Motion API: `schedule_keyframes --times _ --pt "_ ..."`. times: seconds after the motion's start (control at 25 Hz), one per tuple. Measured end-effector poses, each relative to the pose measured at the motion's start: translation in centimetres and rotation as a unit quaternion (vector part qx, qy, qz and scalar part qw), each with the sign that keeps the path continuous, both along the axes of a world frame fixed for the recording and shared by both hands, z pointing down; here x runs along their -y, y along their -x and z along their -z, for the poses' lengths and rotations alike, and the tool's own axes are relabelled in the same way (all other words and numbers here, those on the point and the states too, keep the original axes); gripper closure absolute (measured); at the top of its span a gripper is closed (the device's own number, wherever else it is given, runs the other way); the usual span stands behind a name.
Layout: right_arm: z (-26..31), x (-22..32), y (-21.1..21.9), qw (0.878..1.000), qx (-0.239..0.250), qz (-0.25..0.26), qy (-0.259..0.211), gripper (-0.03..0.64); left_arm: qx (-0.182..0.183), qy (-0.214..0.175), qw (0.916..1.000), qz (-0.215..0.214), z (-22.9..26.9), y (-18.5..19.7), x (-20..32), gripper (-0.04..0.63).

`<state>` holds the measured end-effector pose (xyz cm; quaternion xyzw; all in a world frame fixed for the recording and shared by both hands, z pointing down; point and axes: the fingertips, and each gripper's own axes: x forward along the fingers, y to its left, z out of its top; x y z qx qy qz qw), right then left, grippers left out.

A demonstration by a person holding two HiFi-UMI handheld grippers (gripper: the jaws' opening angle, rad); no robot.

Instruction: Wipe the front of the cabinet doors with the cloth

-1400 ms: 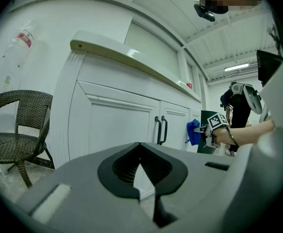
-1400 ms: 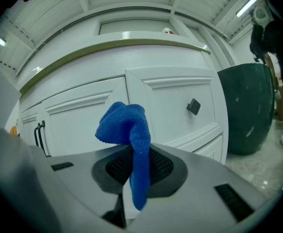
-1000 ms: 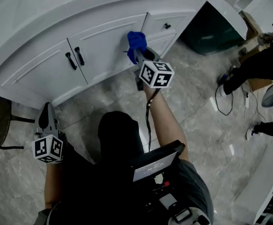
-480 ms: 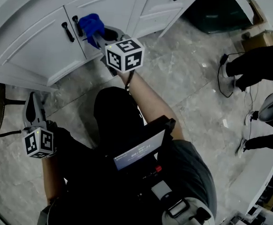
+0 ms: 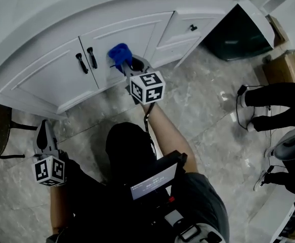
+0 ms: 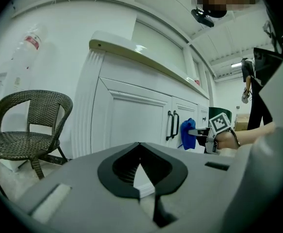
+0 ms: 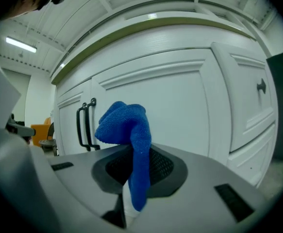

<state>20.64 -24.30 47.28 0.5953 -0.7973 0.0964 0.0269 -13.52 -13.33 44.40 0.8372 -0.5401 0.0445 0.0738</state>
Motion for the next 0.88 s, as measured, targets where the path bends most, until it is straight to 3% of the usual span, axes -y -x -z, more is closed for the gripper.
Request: schedule_keyframes --times 0.16,0.52,0.88 --pt "-0.5 0.0 -4.8 0.999 0.02 -0.043 -0.001 0.568 0.008 -0.003 0.9999 -0.007 0.4 -1.2 0.4 0.592" --pt "-1.1 0.0 -13.6 0.994 -0.003 -0.111 0.006 0.568 0.024 0.0 0.9988 -0.042 0.2 -4.8 0.9 0.592" --pt "-1.6 -0.7 -17.5 0.988 0.024 -0.152 0.016 0.568 0.028 0.0 0.9983 -0.051 0.5 -5.7 0.2 0.592"
